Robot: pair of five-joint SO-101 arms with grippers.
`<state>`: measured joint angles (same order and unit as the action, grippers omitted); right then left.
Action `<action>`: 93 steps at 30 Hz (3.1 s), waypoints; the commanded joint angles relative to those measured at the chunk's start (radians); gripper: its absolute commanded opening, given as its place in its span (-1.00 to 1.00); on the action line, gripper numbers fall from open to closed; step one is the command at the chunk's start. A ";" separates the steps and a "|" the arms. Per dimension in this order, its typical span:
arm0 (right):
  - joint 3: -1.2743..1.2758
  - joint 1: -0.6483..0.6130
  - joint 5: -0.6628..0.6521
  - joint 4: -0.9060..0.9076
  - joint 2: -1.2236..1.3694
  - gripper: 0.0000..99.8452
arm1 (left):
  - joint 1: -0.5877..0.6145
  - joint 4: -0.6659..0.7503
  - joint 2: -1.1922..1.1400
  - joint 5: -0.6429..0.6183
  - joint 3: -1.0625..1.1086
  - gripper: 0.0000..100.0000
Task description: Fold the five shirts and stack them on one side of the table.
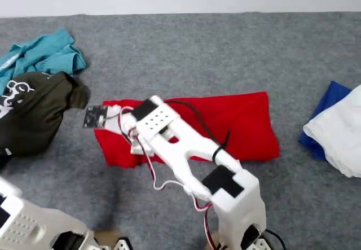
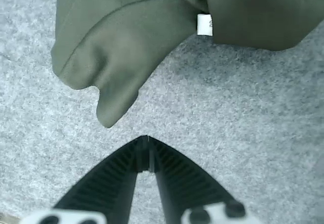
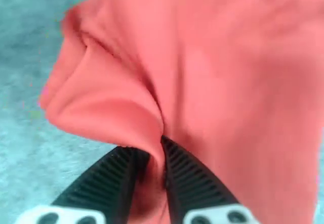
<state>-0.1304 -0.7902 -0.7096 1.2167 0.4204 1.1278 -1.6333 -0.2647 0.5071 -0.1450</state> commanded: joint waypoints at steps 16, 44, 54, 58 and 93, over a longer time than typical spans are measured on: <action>-0.304 0.091 -0.005 0.150 0.064 -0.98 | -0.009 -0.014 0.014 0.003 -0.004 -0.99; -0.325 0.220 0.155 0.145 -0.008 -0.58 | -0.009 -0.035 0.014 0.003 -0.004 -0.99; -0.325 0.186 0.157 0.142 0.016 -0.58 | -0.011 -0.035 0.014 0.003 -0.004 -0.99; -0.325 0.107 0.157 0.142 0.021 -0.58 | -0.012 -0.035 0.014 0.003 -0.004 -0.99; -0.325 -0.018 0.213 0.051 0.090 -0.58 | -0.052 -0.055 0.015 0.008 -0.010 -0.99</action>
<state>-0.4035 -0.8485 -0.4994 1.2720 0.6091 1.0817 -1.6794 -0.2647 0.5071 -0.1450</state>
